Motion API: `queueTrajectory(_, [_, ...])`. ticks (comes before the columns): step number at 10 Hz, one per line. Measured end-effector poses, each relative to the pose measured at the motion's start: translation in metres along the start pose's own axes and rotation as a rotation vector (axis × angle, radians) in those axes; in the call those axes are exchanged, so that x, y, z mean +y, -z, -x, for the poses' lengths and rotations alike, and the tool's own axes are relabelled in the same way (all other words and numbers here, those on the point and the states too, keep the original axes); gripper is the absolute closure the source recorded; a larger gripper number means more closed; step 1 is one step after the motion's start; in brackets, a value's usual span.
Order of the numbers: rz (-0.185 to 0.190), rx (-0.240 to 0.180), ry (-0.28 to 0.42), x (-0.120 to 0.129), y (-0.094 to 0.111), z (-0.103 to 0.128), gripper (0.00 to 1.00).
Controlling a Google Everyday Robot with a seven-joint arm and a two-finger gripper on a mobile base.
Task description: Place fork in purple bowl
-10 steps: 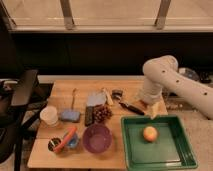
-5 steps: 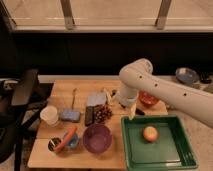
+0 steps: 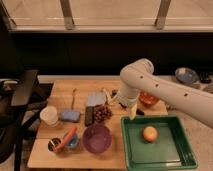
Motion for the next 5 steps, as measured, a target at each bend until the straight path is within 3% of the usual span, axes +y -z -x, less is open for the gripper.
queueTrajectory(3, [0.020, 0.023, 0.028, -0.006, -0.001, -0.001, 0.22])
queueTrajectory(5, [0.030, 0.064, 0.085, -0.039, -0.005, -0.010, 0.22])
